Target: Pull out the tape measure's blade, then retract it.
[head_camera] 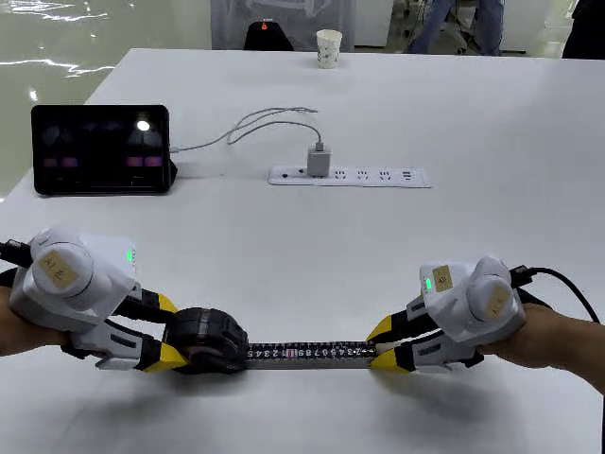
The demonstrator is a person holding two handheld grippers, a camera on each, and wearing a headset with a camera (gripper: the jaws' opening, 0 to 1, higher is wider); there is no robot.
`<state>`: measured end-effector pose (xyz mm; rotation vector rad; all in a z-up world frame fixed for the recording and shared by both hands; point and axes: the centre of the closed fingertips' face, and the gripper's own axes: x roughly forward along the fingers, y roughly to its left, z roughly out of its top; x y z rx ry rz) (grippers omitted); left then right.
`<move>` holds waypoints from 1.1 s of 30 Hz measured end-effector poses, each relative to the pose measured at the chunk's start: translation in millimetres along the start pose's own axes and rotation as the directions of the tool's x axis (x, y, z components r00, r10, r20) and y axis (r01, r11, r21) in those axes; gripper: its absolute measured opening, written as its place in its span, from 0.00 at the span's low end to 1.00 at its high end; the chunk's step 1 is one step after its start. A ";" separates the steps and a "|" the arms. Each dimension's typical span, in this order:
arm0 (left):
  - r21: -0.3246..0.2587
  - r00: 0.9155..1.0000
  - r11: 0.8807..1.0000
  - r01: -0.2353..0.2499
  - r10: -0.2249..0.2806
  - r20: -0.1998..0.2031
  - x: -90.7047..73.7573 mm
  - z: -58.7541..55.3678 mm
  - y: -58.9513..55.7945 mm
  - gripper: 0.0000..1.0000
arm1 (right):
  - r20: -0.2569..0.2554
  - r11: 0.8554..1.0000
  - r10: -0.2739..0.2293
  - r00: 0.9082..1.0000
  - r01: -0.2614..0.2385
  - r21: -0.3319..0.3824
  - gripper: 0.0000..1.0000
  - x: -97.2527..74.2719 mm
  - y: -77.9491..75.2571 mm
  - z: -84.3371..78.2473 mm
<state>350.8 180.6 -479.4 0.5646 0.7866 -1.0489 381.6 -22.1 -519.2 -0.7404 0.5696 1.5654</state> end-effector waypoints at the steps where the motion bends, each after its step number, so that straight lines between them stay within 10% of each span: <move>1: 0.000 1.000 1.000 0.000 0.000 -0.001 0.0 0.0 0.0 0.23 | -0.002 1.000 -0.001 1.000 0.001 0.001 0.09 -0.9 0.0 -0.9; 33: 0.003 1.000 1.000 0.008 -0.007 -0.010 0.7 0.2 0.6 0.23 | -0.083 0.999 -0.025 0.996 0.027 0.023 0.09 -27.1 -1.8 -32.0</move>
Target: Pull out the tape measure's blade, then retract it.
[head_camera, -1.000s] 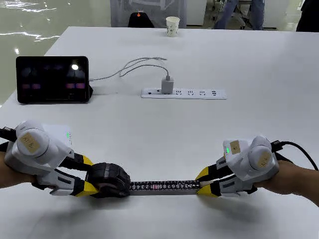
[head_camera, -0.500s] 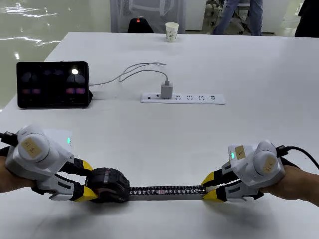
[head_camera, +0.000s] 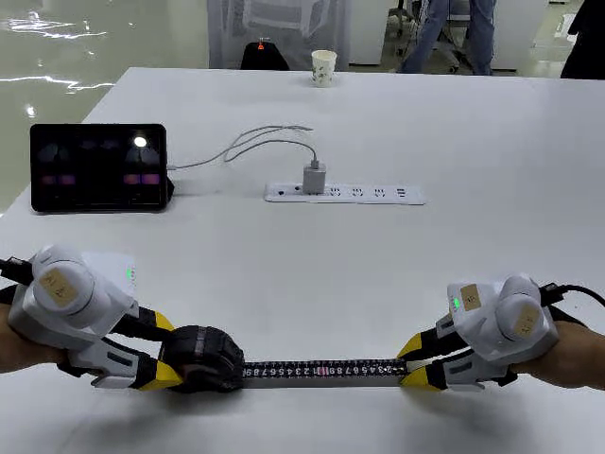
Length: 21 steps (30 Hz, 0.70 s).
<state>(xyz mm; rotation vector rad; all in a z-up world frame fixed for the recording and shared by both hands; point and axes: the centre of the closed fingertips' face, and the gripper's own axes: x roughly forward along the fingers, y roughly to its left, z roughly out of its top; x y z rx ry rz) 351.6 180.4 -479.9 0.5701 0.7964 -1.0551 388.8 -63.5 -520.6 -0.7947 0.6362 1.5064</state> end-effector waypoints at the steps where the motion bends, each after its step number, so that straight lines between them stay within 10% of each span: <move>1: 0.000 1.000 1.000 0.000 0.000 0.000 0.0 0.1 -0.1 0.23 | -0.001 1.000 -0.002 1.000 0.002 0.000 0.09 -0.4 -0.4 -0.8; 21: 0.010 1.000 1.000 -0.001 0.001 -0.018 -0.6 -0.5 -0.3 0.23 | -0.036 0.999 -0.028 0.999 0.030 0.035 0.09 -21.7 0.2 -27.2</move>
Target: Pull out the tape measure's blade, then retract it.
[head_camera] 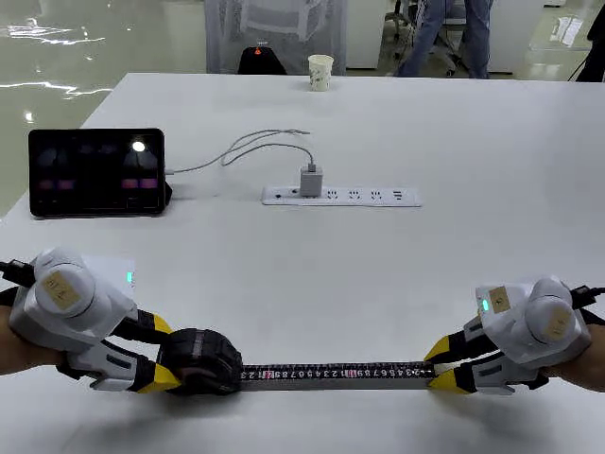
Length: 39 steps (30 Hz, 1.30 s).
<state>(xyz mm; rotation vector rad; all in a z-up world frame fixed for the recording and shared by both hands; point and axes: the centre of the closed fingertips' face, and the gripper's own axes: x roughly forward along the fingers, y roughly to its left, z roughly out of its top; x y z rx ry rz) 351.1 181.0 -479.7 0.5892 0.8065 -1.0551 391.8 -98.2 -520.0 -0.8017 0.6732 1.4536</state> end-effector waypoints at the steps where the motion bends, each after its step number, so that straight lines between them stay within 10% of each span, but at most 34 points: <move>1: 0.000 1.000 1.000 0.000 0.000 -0.001 0.1 -0.1 0.2 0.23 | 0.000 1.000 -0.001 1.000 0.001 0.003 0.09 -0.9 0.1 -1.1; 39: 0.014 0.999 0.999 -0.034 0.034 -0.034 -0.5 2.9 -1.6 0.24 | -0.051 0.999 -0.024 0.998 0.023 -0.022 0.12 -1.7 -0.8 0.2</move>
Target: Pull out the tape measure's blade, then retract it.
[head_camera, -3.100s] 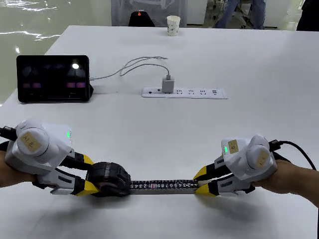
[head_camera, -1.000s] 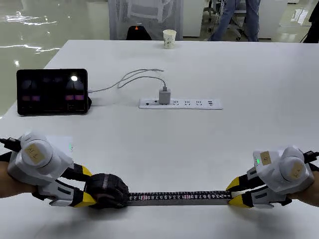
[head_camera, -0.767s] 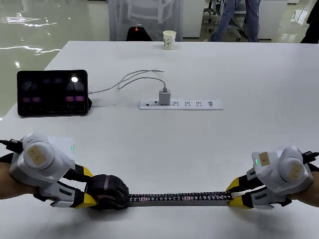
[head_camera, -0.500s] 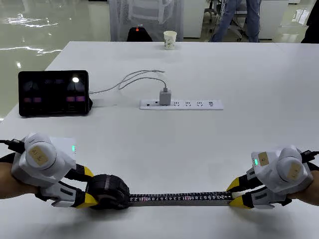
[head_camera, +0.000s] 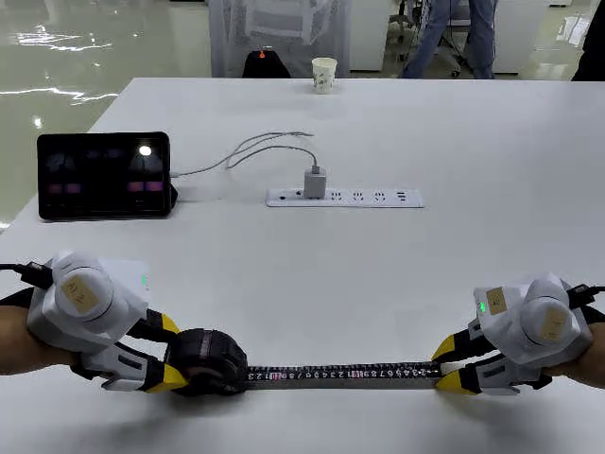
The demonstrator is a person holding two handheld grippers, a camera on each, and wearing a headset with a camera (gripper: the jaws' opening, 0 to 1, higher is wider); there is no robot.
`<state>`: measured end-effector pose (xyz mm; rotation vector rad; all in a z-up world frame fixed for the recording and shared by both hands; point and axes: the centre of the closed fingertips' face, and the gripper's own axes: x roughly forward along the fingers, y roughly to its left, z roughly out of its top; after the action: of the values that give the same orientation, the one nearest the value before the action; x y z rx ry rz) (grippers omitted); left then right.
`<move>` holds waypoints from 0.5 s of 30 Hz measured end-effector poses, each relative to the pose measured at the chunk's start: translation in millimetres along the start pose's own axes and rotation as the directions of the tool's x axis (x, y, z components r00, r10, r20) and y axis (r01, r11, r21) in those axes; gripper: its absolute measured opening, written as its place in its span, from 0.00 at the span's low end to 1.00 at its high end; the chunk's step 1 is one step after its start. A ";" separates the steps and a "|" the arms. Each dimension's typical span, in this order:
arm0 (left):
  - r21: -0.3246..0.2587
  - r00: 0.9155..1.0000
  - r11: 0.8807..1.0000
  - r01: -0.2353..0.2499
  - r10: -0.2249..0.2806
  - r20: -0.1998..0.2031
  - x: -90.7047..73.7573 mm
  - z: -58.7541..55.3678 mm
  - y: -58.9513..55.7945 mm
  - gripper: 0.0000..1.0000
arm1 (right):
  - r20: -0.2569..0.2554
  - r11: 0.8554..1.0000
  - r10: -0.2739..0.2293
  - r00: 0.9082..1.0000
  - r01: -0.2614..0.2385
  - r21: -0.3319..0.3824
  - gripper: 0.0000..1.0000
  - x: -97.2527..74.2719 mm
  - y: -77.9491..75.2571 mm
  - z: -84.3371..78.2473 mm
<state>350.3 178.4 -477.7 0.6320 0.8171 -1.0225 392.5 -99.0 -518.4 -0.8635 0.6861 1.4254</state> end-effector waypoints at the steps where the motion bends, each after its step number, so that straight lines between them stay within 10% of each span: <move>1: 0.000 1.000 1.000 -0.003 0.003 -0.001 -0.1 -0.1 0.1 0.24 | 0.002 1.000 -0.005 1.000 0.005 0.003 0.13 -0.6 -0.6 0.1; 15: -0.083 0.998 0.995 -0.055 0.056 0.017 -10.6 -6.2 1.9 0.43 | 0.015 0.997 -0.045 0.999 0.044 0.056 0.25 -14.1 5.9 -1.4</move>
<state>347.3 189.1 -472.2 0.5702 0.8163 -0.9382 386.0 -108.2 -508.0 -0.8184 0.6876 1.3660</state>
